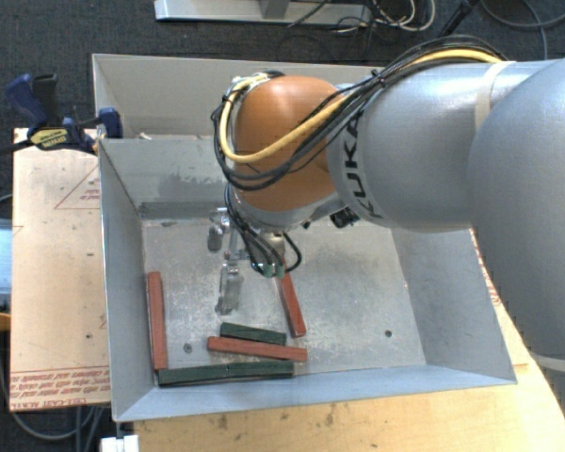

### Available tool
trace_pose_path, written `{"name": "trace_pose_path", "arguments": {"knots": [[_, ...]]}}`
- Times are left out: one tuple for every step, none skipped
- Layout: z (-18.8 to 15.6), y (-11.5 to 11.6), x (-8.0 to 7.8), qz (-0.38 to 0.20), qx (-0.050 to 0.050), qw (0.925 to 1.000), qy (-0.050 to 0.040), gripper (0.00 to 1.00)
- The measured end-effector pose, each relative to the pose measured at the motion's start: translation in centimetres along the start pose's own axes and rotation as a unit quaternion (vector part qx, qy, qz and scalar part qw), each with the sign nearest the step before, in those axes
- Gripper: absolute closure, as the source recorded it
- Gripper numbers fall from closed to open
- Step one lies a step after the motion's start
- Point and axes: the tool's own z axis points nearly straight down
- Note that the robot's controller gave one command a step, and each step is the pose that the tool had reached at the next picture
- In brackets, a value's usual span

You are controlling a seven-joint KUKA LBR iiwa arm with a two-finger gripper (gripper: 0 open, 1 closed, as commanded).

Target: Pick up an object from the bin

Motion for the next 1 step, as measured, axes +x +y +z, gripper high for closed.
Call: {"name": "trace_pose_path", "arguments": {"knots": [[11.05, -5.04, 5.58, -0.094, 0.0, 0.9956, -0.0008, 0.0]]}}
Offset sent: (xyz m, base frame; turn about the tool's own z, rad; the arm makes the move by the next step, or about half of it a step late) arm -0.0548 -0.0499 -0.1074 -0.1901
